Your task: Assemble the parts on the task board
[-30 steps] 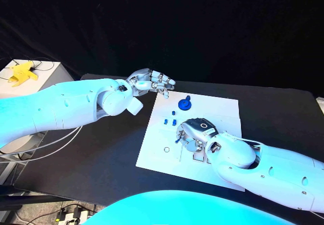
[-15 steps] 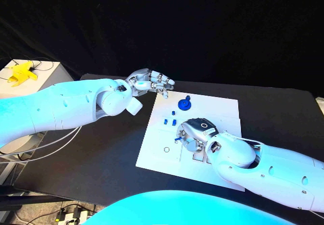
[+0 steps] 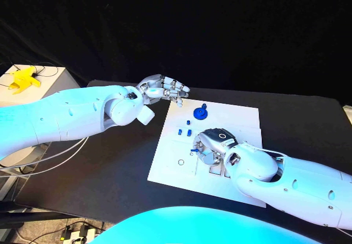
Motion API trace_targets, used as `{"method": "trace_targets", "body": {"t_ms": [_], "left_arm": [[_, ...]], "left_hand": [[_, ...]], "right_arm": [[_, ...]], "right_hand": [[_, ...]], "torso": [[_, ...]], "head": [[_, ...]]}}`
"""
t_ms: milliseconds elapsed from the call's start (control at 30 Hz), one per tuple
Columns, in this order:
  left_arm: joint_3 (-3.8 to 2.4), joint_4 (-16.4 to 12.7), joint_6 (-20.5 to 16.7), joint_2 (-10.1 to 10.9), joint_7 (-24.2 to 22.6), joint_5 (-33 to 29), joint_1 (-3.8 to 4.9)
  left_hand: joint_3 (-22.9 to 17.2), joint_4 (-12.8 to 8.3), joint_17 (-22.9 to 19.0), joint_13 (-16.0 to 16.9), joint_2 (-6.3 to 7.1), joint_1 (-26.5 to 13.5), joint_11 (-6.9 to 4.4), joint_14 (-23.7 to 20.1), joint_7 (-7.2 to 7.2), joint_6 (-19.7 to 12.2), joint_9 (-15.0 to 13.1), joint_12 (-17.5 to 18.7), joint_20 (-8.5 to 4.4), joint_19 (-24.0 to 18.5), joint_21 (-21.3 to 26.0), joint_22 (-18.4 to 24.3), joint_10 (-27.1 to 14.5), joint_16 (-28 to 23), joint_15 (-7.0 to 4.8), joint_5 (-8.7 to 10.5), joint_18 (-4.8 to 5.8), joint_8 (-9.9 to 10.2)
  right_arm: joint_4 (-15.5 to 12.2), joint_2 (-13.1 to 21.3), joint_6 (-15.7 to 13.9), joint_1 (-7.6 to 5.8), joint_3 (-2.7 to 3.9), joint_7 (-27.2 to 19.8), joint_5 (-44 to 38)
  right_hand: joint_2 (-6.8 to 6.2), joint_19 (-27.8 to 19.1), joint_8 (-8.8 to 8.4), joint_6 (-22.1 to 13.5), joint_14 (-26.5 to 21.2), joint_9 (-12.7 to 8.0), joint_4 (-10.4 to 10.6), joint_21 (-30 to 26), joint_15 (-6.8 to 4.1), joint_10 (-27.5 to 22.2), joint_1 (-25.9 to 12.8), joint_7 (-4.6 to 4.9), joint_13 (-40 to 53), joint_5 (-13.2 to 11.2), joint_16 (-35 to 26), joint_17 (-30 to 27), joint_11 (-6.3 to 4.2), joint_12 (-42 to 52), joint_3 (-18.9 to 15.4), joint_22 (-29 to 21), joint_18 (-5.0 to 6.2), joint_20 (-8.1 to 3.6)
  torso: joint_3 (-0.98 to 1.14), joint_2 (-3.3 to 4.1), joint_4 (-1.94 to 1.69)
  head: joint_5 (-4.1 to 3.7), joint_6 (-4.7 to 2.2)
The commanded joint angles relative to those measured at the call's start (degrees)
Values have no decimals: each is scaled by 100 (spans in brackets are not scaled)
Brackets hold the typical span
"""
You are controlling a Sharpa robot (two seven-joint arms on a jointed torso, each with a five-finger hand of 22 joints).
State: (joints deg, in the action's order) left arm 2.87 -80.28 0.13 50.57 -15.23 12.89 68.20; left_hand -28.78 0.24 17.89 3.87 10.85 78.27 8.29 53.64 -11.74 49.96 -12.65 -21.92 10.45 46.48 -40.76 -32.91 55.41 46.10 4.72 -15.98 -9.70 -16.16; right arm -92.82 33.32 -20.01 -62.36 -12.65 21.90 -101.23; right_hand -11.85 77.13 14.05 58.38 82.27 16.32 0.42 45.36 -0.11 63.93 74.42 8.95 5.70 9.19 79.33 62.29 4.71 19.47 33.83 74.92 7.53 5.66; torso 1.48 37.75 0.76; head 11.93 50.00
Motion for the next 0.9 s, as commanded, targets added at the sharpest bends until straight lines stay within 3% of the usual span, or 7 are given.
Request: {"method": "trace_targets", "body": {"t_ms": [33, 367, 900], "left_arm": [[-3, -17, 68, -6, -26, 0, 2], [-3, -15, 71, -8, -22, 0, 2], [-2, -17, 71, -7, -11, 3, 2]], "left_hand": [[29, 4, 5, 9, -22, 27, 27, 5, -38, -4, 9, 20, 3, -12, 22, -9, -2, -23, 20, 3, -57, 32], [29, 4, 5, 9, -22, 27, 27, 5, -38, -4, 9, 20, 3, -12, 22, -9, -2, -23, 20, 3, -57, 32], [29, 4, 5, 9, -22, 27, 27, 5, -38, -4, 9, 20, 3, -12, 22, -9, -2, -23, 20, 3, -57, 32]], "right_arm": [[16, -3, 197, 17, -14, 37, 21], [28, 1, 179, 17, -14, 51, 25], [19, 7, 243, 17, -14, 20, 23]], "right_hand": [[-66, -3, -33, -56, 9, -13, 45, -41, 43, -36, -14, 4, 9, -38, -20, -10, 14, -15, -3, 539, -58, 33], [-175, -3, -80, -94, 6, -58, 135, -79, 61, -68, -95, 23, 21, -31, -17, -2, 32, 7, -40, 524, -55, 52], [-233, 5, -81, -69, -14, -79, 112, -87, 53, -64, -12, 10, 44, -21, -43, -61, 19, 50, -33, 519, -52, 53]], "torso": [[3, 0, 1], [4, 2, 0], [2, 0, -2]], "head": [[-7, 0], [-16, 0], [-23, 0]]}}
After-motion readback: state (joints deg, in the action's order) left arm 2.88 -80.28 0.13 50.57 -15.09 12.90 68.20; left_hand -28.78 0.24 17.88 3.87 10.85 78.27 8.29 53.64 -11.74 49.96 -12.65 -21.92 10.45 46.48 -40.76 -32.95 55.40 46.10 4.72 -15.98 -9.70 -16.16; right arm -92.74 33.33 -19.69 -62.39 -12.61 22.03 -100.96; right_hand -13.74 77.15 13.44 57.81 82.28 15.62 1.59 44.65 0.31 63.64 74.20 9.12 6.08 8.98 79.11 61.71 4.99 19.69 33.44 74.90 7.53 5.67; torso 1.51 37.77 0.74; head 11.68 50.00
